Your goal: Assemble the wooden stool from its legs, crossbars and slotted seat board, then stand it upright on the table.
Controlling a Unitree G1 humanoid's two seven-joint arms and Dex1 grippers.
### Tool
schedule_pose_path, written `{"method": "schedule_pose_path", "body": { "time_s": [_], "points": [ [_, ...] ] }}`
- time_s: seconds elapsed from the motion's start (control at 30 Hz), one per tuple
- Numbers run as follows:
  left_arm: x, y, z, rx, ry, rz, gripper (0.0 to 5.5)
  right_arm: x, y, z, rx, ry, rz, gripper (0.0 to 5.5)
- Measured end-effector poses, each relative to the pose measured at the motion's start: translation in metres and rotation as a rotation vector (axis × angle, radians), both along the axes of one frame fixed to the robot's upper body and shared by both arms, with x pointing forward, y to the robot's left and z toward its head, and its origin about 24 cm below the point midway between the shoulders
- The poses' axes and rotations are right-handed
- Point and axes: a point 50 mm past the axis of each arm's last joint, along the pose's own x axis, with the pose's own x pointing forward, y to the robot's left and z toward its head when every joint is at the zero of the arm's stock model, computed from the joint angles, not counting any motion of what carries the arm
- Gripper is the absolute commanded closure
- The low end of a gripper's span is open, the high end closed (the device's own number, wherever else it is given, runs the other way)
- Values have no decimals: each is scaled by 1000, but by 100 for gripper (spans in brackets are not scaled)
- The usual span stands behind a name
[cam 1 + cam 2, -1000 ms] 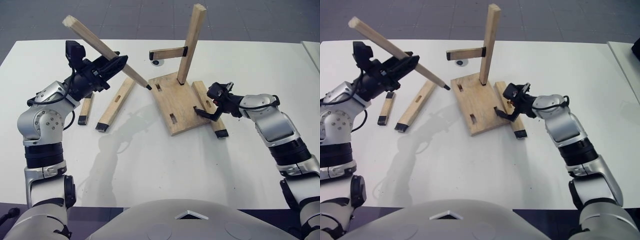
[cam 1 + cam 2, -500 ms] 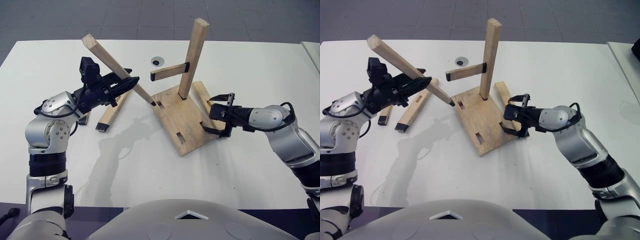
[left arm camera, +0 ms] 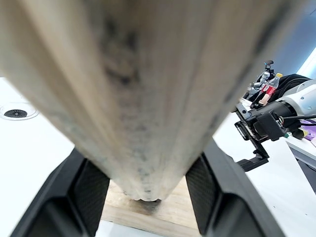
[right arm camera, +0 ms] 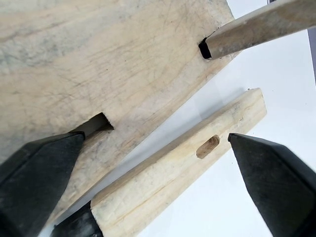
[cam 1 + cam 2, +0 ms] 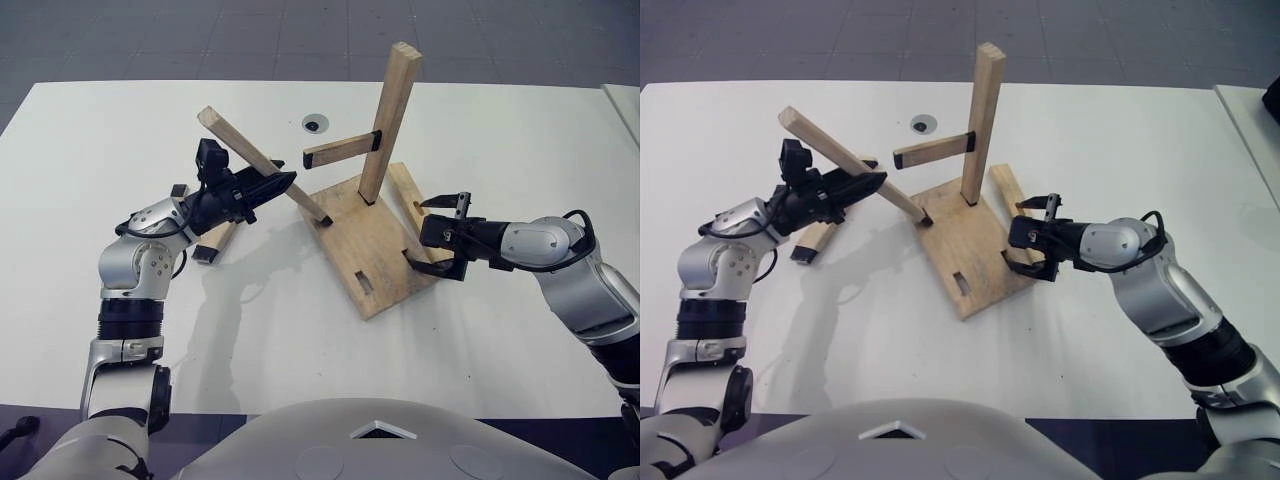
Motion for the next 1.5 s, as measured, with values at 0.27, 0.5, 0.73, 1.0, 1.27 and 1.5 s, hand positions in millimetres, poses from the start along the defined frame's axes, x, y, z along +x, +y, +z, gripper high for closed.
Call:
{"method": "schedule_pose_path", "body": {
  "time_s": [0.27, 0.5, 0.73, 1.0, 1.27, 1.5],
  "points": [
    [19, -6, 20, 186, -77, -114, 346, -1, 1, 0, -1, -3, -7, 10],
    [26, -17, 29, 320, -47, -210, 346, -1, 4, -1, 11, -6, -8, 10],
    [28, -17, 28, 324, -34, -206, 346, 0, 3, 2, 41, -14, -47, 10],
    [23, -19, 28, 342, -63, -200, 346, 24, 2, 78, 340, -152, -242, 10],
    [20, -20, 27, 351, -75, -194, 346, 54, 33, 162, 645, -552, -173, 132],
    [22, -23, 27, 347, -77, -203, 346, 85, 103, 131, 622, -469, 104, 239]
  ]
}}
